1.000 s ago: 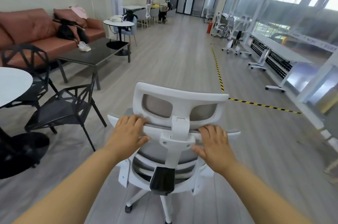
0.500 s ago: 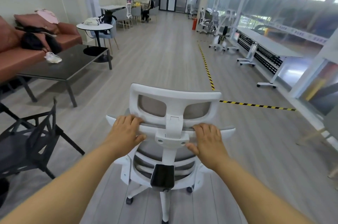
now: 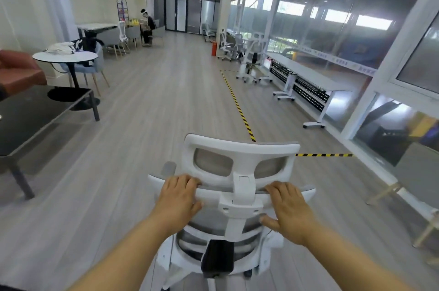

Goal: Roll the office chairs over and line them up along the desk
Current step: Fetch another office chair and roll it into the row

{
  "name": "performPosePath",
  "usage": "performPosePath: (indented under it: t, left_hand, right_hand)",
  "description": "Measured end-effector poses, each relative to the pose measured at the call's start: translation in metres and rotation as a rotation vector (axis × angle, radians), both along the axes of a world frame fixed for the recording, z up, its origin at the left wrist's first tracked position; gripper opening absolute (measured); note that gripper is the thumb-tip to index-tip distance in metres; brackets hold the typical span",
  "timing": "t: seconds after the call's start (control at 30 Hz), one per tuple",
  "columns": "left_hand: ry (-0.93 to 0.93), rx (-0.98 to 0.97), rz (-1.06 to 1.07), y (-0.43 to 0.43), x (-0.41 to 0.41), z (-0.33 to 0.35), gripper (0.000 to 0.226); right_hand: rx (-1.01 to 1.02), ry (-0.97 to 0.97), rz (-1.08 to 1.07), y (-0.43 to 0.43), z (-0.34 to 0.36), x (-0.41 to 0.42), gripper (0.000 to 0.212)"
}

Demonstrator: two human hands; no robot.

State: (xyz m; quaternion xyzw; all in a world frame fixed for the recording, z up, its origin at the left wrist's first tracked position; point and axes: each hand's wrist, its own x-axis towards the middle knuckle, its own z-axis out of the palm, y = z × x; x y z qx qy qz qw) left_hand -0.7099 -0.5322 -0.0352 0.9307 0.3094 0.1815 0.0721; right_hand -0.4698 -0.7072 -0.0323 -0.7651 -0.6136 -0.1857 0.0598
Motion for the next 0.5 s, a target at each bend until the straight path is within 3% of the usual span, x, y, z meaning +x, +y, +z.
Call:
performPosePath:
  t: [0.1,0.2,0.5]
  left_hand:
    - [0.003,0.004,-0.034,0.057,0.036,0.002,0.042]
    - [0.017,0.002,-0.06,0.109,0.071,0.002,0.041]
    - [-0.004,0.042,-0.098,0.264,0.199,-0.01,0.042]
  right_hand:
    - [0.063,-0.043,-0.057,0.048,0.009,0.033,0.087]
    - [-0.023,-0.081,-0.077,0.094,0.008,0.057,0.104]
    - [0.111,-0.009,-0.059,0.243,-0.023,0.183,0.094]
